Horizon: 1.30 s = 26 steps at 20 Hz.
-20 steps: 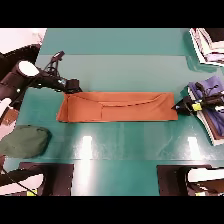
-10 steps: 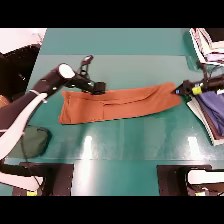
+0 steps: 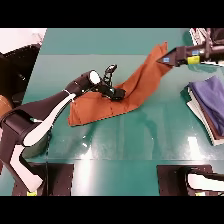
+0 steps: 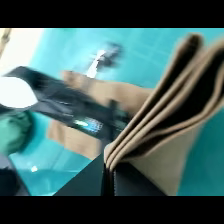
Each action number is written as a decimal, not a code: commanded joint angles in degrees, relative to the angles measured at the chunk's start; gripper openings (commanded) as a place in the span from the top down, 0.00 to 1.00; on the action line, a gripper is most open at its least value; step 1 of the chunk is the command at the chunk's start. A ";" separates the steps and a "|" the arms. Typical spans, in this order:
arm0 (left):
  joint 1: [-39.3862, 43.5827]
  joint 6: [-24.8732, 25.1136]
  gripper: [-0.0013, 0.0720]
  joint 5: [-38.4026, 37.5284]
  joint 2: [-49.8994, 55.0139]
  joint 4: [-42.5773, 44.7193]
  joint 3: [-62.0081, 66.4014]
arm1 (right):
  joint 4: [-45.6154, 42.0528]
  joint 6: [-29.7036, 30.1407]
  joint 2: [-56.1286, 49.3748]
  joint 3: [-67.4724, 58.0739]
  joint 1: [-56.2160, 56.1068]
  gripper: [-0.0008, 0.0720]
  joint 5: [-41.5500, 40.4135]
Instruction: Fold the shirts.
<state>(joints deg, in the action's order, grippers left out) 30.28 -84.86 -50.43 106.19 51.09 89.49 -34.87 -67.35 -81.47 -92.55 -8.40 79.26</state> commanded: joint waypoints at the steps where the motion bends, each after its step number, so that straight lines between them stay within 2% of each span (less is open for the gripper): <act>1: 0.52 -0.17 0.95 1.25 1.05 -0.31 0.63 | 0.85 -0.81 -2.05 -4.72 -7.63 0.96 -0.24; 4: -2.12 -0.26 0.95 -1.27 -0.52 0.11 0.68 | 0.83 -0.79 -4.79 -7.43 -13.27 0.96 -0.96; 7: -9.16 -0.72 0.95 -4.63 -7.54 6.80 0.68 | 0.87 -0.79 -7.45 -9.92 -19.17 0.96 -3.76; 12: -25.83 -0.66 0.95 -10.62 -24.11 20.81 0.68 | 0.90 -0.74 -12.52 -10.38 -32.11 0.96 -14.27; 15: -34.69 -0.63 0.95 -10.69 -31.52 22.23 0.68 | 0.83 1.66 -17.40 -10.51 -40.35 0.95 -22.53; 16: -36.72 -0.63 0.95 -10.80 -32.98 22.23 0.68 | 0.81 3.80 -19.45 -11.37 -42.58 0.80 -23.52; 17: -38.42 -0.63 0.95 -11.08 -33.92 22.21 0.68 | 0.61 5.62 -21.38 -12.76 -44.11 0.50 -23.47; 18: -39.45 -0.63 0.95 -11.76 -34.51 22.23 0.68 | 0.04 7.17 -23.34 -14.86 -45.09 0.31 -22.08; 20: -39.98 -0.13 0.95 -14.14 -34.69 22.34 0.68 | -6.19 7.15 -25.55 -19.34 -44.96 0.30 -15.74; 22: -39.95 0.00 0.95 -15.21 -34.67 22.05 0.68 | -15.23 -0.22 -24.81 -21.38 -42.64 0.30 -10.21; 23: -39.98 -0.04 0.95 -15.21 -34.67 21.88 0.68 | -18.10 -1.49 -23.37 -20.46 -40.48 0.30 -7.78; 26: -39.95 -0.02 0.95 -16.46 -34.67 21.51 0.68 | -19.17 -3.76 -17.73 -10.82 -32.06 0.30 -6.05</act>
<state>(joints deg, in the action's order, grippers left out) -9.17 -85.06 -65.39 71.88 72.82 90.15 -49.17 -67.61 -102.52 -108.49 -46.04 69.25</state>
